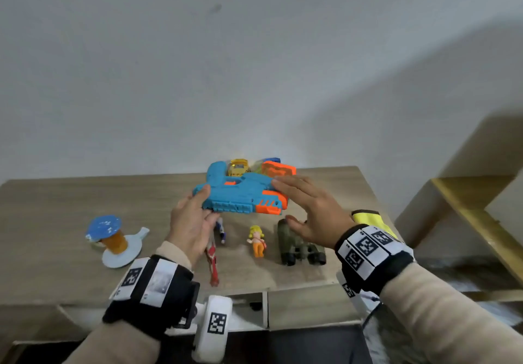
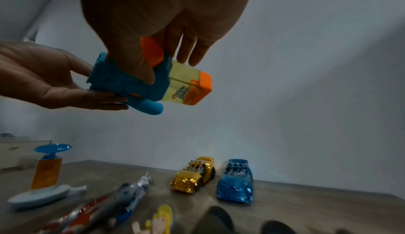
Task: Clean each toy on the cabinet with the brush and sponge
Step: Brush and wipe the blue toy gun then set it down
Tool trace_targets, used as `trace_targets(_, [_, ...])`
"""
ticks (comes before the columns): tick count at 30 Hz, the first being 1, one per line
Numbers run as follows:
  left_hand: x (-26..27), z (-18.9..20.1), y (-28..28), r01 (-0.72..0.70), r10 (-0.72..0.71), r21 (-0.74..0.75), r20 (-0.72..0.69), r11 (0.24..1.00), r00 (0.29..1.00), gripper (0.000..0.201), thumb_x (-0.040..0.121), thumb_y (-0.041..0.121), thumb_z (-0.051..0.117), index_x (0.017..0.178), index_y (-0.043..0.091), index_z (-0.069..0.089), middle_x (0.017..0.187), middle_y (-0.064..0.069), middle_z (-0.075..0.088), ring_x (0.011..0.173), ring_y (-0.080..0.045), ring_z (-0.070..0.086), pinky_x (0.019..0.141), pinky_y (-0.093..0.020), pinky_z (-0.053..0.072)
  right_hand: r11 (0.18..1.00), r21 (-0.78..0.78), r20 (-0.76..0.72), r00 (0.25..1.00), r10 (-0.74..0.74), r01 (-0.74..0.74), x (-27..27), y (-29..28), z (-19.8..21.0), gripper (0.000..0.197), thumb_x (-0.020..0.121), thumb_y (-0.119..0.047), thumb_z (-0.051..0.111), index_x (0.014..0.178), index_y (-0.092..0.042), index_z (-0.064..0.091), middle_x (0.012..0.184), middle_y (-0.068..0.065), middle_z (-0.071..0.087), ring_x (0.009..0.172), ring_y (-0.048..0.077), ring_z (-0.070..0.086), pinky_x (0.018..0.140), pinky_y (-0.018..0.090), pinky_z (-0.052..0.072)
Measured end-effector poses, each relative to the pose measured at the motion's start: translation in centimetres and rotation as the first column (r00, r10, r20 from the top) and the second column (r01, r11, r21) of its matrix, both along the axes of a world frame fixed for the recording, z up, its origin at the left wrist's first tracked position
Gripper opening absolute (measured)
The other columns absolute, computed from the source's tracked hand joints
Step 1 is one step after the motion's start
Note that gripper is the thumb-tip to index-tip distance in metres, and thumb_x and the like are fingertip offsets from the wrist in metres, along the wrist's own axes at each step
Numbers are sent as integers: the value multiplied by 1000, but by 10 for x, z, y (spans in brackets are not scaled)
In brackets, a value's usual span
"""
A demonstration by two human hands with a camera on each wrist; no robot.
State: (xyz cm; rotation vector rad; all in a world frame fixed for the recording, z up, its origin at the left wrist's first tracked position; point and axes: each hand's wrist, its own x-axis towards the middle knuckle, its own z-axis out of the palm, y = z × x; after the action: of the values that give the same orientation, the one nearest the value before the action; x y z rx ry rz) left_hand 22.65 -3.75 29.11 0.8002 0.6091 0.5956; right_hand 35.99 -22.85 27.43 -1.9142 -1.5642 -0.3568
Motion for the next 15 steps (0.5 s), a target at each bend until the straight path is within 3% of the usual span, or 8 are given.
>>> trace_targets(2, [-10,9,21,26,-26,23,1,999,1000,16,95,7,51,109,0,54,98,-14,65,85,-18,66,68,-27,60,999,48,39,999,-6,4,-10,25,8,54,72,-16,71,124,-9,56,126,8,58,118,20,49,103,32,38])
trace_targets(5, [-24,18,51,79,-81,79,31,994,996,13,93,11,54,103,3,58,89,-8,70,75,-11,70,64,-24,59,988,153,32,999,-26,21,-26,60,18,37,78,-15,68,114,-7,62,116,9,64,110,20,55,97,31,43])
trace_targets(7, [-33,20,70,112,-119,156,34,981,992,18,93,18,55,106,6,60,94,-5,71,81,-8,70,66,-21,57,983,176,-17,999,-48,50,-36,78,25,36,77,-12,70,113,-8,63,112,7,65,105,21,59,93,29,45])
trace_targets(9, [-41,19,84,152,-149,290,-32,945,988,32,92,27,54,119,10,58,110,-1,68,97,-7,66,78,-20,54,979,159,-143,984,-108,131,-44,87,34,38,75,-18,72,112,-13,62,103,3,67,94,18,62,84,24,47])
trace_targets(11, [-49,13,101,164,-113,482,-133,860,985,39,89,33,57,126,20,56,116,8,64,107,-1,58,92,-23,47,966,123,-314,932,-180,228,-50,100,42,36,76,-27,69,109,-16,63,89,-3,67,79,11,61,74,16,45])
trace_targets(13, [-53,2,117,192,-69,630,-214,752,974,42,86,37,63,127,32,55,127,12,59,119,-1,51,101,-29,40,959,97,-431,880,-199,265,-53,110,47,29,79,-25,70,106,-17,63,87,-1,69,76,9,61,73,16,46])
trace_targets(15, [-55,-8,128,212,-82,673,-219,709,972,45,87,29,65,128,36,50,134,12,54,127,-3,46,105,-30,37,968,103,-577,807,-130,230,-56,117,50,26,82,-16,69,107,-16,63,92,2,71,83,10,65,77,21,51])
